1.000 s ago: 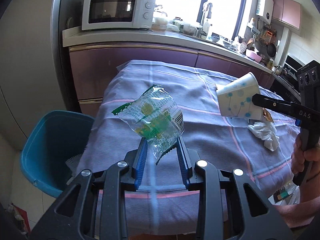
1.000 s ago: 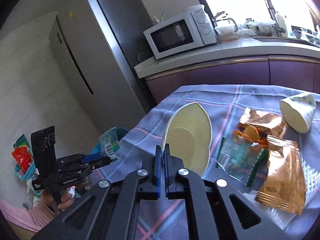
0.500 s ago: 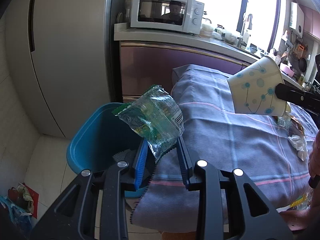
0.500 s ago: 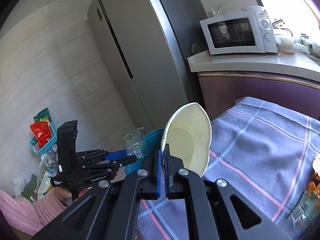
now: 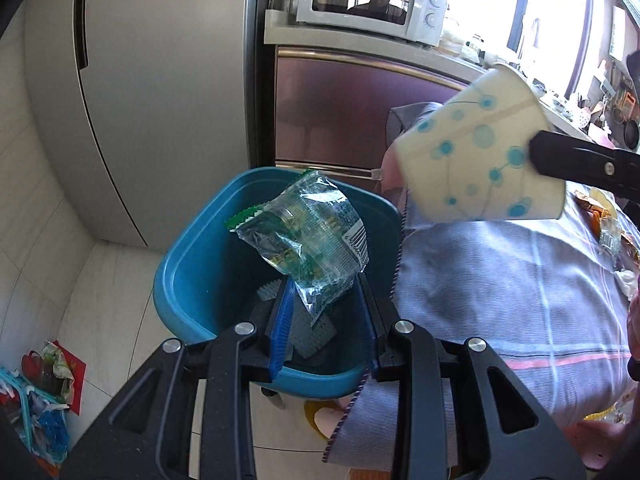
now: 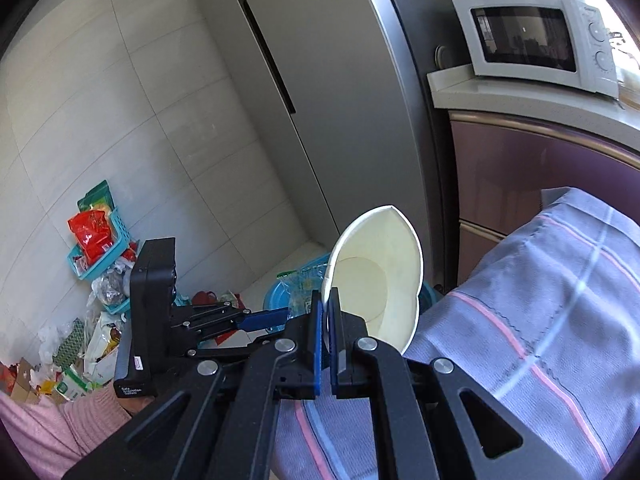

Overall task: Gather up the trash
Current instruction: 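Carry the wrapper and paper cup in both grippers over the blue bin, then open both grippers to drop the wrapper and cup into the bin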

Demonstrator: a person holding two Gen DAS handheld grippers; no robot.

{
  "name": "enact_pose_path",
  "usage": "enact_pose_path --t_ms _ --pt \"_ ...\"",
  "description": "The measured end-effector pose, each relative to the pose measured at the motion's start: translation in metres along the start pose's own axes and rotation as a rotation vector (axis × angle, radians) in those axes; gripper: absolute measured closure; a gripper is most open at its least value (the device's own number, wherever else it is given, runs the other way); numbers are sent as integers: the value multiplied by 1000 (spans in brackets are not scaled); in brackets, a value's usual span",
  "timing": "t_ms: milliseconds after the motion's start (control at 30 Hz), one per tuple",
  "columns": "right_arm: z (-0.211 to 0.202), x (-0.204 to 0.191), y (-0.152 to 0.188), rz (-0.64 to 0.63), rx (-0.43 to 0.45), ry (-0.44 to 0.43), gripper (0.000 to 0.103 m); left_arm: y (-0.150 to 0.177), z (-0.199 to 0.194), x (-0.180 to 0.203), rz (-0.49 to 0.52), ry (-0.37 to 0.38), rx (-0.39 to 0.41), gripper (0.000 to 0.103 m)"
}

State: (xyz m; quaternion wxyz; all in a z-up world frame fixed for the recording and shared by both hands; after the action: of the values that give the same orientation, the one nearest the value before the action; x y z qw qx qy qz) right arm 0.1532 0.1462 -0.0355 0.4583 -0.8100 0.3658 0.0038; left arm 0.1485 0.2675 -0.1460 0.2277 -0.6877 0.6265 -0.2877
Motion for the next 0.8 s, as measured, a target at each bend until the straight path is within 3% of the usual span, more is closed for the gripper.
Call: enact_pose_path --t_ms 467,800 --pt "70 5 6 9 -129 44 101 11 33 -11 -45 -15 -74 72" --pt "84 14 9 27 -150 82 96 8 35 -15 -88 -13 -59 69"
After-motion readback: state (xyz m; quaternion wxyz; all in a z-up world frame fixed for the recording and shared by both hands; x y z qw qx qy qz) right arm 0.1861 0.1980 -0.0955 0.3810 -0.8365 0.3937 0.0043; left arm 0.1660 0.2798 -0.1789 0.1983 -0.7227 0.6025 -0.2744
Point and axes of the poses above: each gripper's, at about its wrist camera, not at the fingertips, and z roughly the way its jaws point, x to its right, y to its underside, the point moved 8 cm from there along z, roughly the way its jaws point, and after that the axes turned 1 degree about -z, right-handed, at the moved point
